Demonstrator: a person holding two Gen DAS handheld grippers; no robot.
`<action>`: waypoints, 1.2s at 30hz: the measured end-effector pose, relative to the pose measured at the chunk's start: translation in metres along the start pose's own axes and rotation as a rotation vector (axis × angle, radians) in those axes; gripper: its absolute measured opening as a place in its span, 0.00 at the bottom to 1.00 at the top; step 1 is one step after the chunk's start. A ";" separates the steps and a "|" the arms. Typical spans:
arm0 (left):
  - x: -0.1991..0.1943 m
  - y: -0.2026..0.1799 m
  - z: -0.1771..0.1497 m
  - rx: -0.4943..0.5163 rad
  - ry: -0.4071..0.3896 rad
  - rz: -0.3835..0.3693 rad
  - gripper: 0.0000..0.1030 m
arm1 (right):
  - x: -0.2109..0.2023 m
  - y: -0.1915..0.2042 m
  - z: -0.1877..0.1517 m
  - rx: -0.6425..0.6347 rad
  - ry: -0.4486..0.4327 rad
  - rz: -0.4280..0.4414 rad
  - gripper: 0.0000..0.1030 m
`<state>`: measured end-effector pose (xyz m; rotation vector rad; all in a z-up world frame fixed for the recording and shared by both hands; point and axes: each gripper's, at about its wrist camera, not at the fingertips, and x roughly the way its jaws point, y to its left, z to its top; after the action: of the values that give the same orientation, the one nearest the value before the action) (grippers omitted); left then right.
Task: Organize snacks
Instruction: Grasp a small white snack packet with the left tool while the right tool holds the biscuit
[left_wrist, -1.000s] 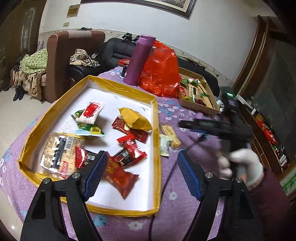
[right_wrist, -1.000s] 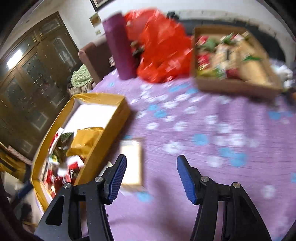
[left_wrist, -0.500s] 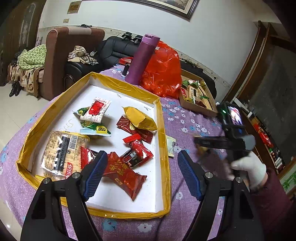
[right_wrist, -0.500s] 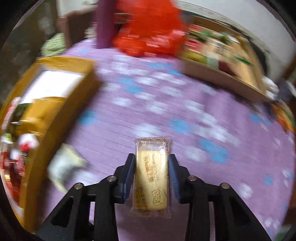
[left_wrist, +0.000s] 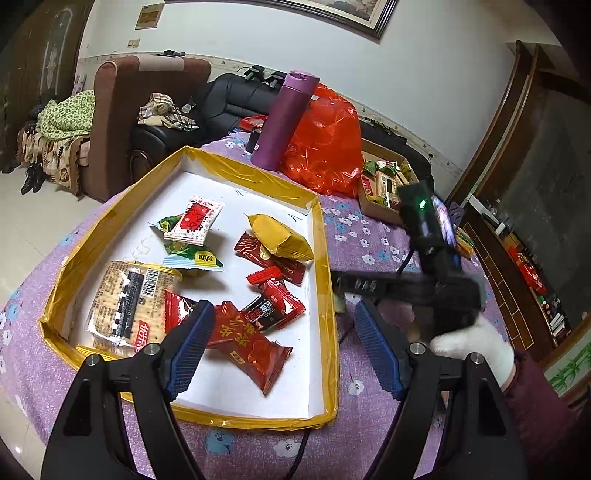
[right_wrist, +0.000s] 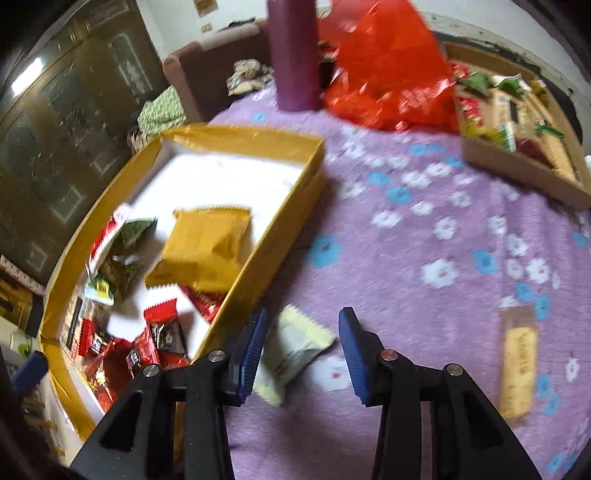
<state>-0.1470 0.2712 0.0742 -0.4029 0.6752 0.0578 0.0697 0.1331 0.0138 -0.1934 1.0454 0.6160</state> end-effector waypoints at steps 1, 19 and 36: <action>0.000 0.001 0.000 -0.003 0.000 -0.002 0.76 | -0.001 0.002 -0.004 -0.023 -0.008 -0.018 0.34; 0.013 -0.039 -0.005 0.056 0.059 -0.050 0.76 | -0.080 -0.141 -0.051 0.234 -0.207 0.000 0.46; 0.121 -0.135 0.002 0.276 0.260 -0.015 0.58 | -0.048 -0.146 -0.064 0.114 -0.144 -0.162 0.34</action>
<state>-0.0267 0.1385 0.0475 -0.1494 0.9234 -0.1034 0.0869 -0.0319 0.0030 -0.1304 0.9124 0.4171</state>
